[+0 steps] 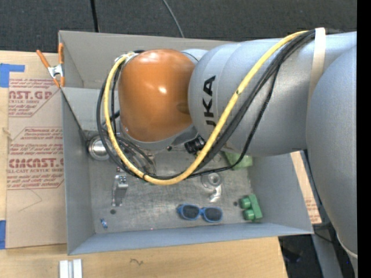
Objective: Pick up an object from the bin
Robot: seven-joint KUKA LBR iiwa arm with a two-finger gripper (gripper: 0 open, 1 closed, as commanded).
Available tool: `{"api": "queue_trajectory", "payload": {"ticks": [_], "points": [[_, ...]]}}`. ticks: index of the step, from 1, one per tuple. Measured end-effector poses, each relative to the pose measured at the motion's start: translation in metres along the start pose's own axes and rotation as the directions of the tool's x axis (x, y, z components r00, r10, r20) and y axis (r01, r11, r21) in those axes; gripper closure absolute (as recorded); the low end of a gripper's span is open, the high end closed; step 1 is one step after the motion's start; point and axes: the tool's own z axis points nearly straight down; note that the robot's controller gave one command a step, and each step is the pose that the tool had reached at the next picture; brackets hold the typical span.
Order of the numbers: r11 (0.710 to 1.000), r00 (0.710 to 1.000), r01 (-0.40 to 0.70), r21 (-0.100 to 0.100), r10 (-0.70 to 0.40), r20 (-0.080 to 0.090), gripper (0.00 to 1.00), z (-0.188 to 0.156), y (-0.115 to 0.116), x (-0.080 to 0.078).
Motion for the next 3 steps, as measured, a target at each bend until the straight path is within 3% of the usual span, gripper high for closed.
{"api": "queue_trajectory", "payload": {"ticks": [1,2,3], "points": [[0.732,0.732,0.681,0.001,-0.681,0.001,0.0,0.155,-0.006,-0.003],[0.733,0.733,0.68,0.002,-0.68,0.005,1.0,0.153,-0.005,-0.004],[0.157,0.157,0.988,0.005,-0.988,0.01,1.0,0.158,-0.026,-0.082]]}}
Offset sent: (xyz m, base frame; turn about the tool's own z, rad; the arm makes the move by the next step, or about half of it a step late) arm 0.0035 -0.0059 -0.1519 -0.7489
